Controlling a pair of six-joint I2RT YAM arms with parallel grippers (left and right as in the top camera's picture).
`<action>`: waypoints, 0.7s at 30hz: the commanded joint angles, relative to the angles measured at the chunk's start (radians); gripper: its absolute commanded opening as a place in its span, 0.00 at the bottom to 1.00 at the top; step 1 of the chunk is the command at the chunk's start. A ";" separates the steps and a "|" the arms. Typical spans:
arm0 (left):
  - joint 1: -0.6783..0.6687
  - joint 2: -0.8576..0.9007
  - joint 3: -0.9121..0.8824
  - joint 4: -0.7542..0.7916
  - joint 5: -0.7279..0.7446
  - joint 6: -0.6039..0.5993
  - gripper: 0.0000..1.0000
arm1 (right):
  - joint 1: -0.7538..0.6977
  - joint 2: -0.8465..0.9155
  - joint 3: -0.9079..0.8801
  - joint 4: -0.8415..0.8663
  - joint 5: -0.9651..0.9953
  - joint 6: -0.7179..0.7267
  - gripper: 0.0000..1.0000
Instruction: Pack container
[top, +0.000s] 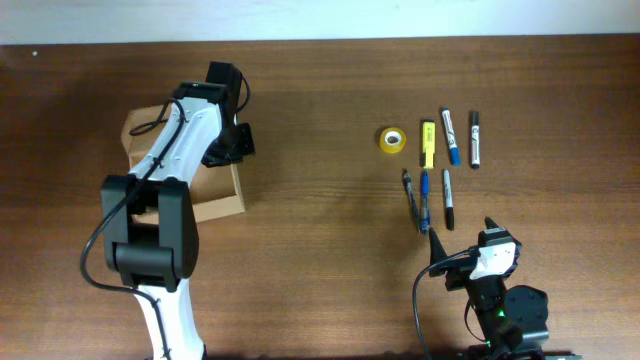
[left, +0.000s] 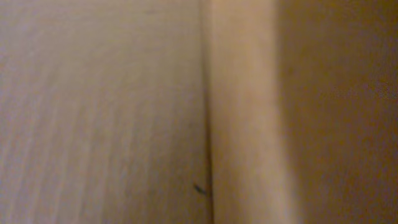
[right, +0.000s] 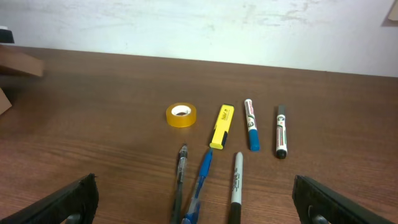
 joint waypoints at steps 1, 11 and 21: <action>-0.038 0.006 0.103 -0.058 0.003 -0.004 0.02 | -0.008 -0.008 -0.006 -0.003 0.008 0.005 0.99; -0.269 0.006 0.462 -0.309 -0.074 -0.124 0.01 | -0.008 -0.008 -0.006 -0.003 0.008 0.005 0.99; -0.518 0.026 0.491 -0.197 -0.112 -0.312 0.02 | -0.008 -0.008 -0.006 -0.004 0.008 0.005 1.00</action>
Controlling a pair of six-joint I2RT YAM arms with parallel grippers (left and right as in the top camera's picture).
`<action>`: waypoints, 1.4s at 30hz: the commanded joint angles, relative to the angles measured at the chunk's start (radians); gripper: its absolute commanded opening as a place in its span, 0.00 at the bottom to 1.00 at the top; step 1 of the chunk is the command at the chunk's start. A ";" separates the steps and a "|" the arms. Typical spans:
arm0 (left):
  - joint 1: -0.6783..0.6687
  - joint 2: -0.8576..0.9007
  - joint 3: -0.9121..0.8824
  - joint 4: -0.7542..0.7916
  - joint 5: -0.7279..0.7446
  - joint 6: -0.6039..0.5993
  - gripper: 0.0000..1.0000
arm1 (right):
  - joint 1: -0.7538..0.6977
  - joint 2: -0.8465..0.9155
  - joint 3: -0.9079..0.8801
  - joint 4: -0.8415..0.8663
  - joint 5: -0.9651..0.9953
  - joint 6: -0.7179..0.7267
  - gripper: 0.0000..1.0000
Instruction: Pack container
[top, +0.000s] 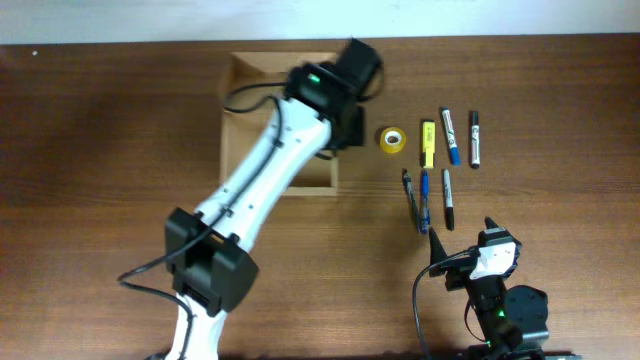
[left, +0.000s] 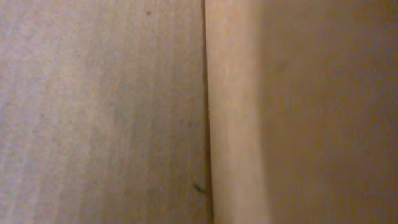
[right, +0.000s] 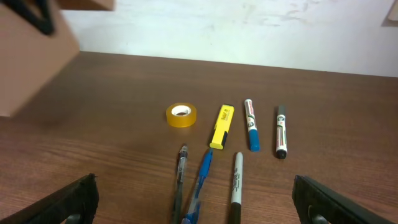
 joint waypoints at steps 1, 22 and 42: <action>-0.050 0.025 0.018 0.047 -0.054 -0.088 0.01 | -0.008 -0.008 -0.006 -0.003 0.008 0.005 0.99; -0.031 0.239 0.017 0.148 -0.060 -0.146 0.02 | -0.008 -0.008 -0.006 -0.003 0.008 0.005 0.99; -0.018 0.252 0.043 0.145 -0.052 -0.081 0.40 | -0.008 -0.008 -0.006 -0.003 0.008 0.005 0.99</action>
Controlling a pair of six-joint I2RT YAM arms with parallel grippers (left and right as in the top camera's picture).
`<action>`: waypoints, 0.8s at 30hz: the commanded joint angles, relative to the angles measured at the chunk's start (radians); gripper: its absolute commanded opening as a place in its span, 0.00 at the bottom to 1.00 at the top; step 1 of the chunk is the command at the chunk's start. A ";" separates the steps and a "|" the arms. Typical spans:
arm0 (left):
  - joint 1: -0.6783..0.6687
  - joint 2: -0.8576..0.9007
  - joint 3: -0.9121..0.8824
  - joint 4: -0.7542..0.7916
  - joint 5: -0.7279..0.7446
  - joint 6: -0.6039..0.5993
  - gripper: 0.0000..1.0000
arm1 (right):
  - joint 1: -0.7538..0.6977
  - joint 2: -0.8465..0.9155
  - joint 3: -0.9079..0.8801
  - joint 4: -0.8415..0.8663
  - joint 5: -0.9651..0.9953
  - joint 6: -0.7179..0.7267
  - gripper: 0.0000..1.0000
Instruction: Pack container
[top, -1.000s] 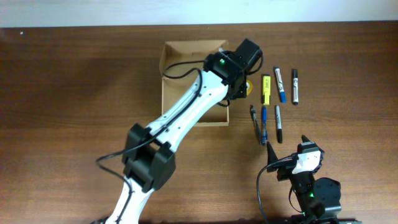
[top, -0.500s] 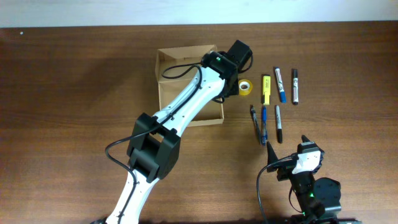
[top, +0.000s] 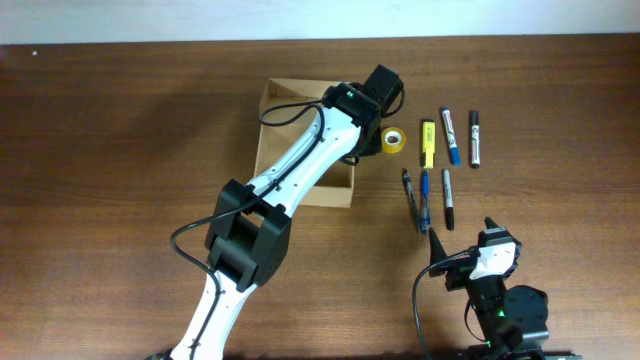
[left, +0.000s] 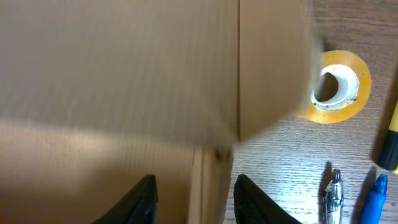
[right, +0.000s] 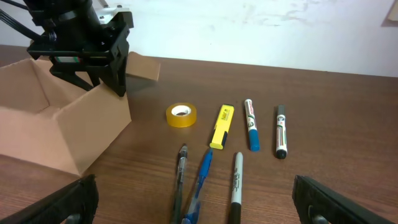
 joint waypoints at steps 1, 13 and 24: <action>0.003 0.015 0.058 -0.032 -0.012 0.045 0.40 | -0.008 -0.008 -0.006 -0.004 0.008 0.004 0.99; 0.006 0.015 0.504 -0.312 -0.170 0.130 0.44 | -0.008 -0.008 -0.006 -0.004 0.008 0.004 0.99; 0.138 -0.003 0.858 -0.566 -0.212 0.247 0.49 | -0.008 -0.008 -0.006 -0.004 0.008 0.004 0.99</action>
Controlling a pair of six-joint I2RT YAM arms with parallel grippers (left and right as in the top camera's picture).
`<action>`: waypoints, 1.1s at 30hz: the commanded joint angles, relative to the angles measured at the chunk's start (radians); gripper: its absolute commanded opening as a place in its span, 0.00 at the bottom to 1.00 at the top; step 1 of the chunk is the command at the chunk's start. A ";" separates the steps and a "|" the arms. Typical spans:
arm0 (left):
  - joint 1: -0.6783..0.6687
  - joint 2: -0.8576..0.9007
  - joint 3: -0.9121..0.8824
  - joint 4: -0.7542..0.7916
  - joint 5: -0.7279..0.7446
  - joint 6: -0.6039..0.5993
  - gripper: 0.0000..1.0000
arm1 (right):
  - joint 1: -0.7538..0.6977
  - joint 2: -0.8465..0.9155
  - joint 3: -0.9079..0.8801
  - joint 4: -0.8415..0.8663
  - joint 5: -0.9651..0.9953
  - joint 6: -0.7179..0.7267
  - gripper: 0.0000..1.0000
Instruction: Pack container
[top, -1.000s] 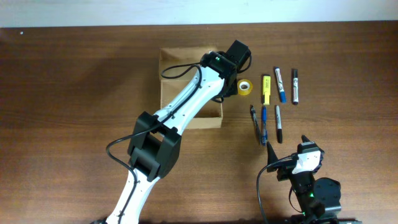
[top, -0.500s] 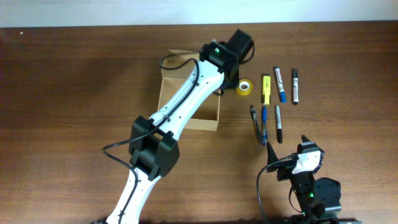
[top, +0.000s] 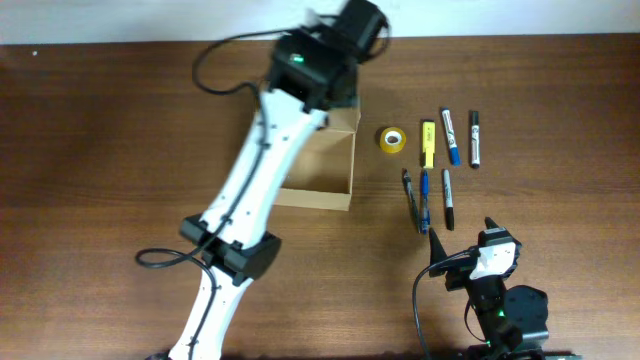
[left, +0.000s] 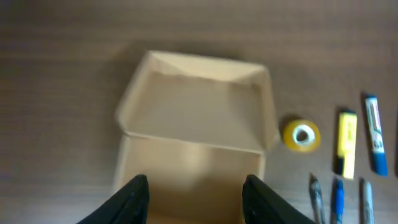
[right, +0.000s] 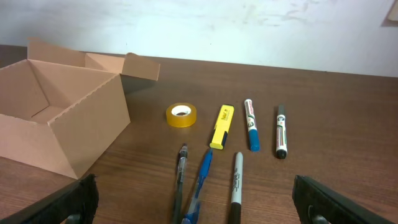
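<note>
An open cardboard box (top: 315, 165) stands on the table, its flaps up, also shown in the left wrist view (left: 196, 143) and the right wrist view (right: 56, 118). To its right lie a yellow tape roll (top: 392, 140), a yellow highlighter (top: 428, 143), a blue marker (top: 450, 135), a black marker (top: 475, 138), two pens (top: 415, 198) and a black sharpie (top: 448, 198). My left gripper (left: 196, 208) hangs open, high above the box, holding nothing. My right gripper (right: 199, 211) rests open near the front edge, just short of the pens.
The left arm (top: 260, 170) stretches from the table's front across the box's left side to the far edge. A pale wall (right: 249, 25) runs behind the brown table (top: 100, 150).
My left gripper was low at the box's right wall beside the tape roll. Now it is open, high above the box and farther back. The box stays beside the tape. The right arm has not moved.
The box first stood at the table's left with my left gripper at its wall. Then it was at the middle back, then down beside the tape roll with the gripper still at its wall. Now the gripper is clear of it, overhead.
</note>
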 joint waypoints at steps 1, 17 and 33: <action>0.083 -0.032 0.049 -0.007 -0.015 0.087 0.49 | -0.008 -0.008 -0.006 -0.004 0.008 0.005 0.99; 0.473 -0.183 0.023 -0.007 -0.001 0.219 0.59 | -0.007 0.062 0.121 -0.061 -0.104 0.201 0.99; 0.599 -0.182 -0.338 0.006 0.046 0.218 1.00 | -0.007 1.161 1.244 -0.708 -0.165 -0.019 0.99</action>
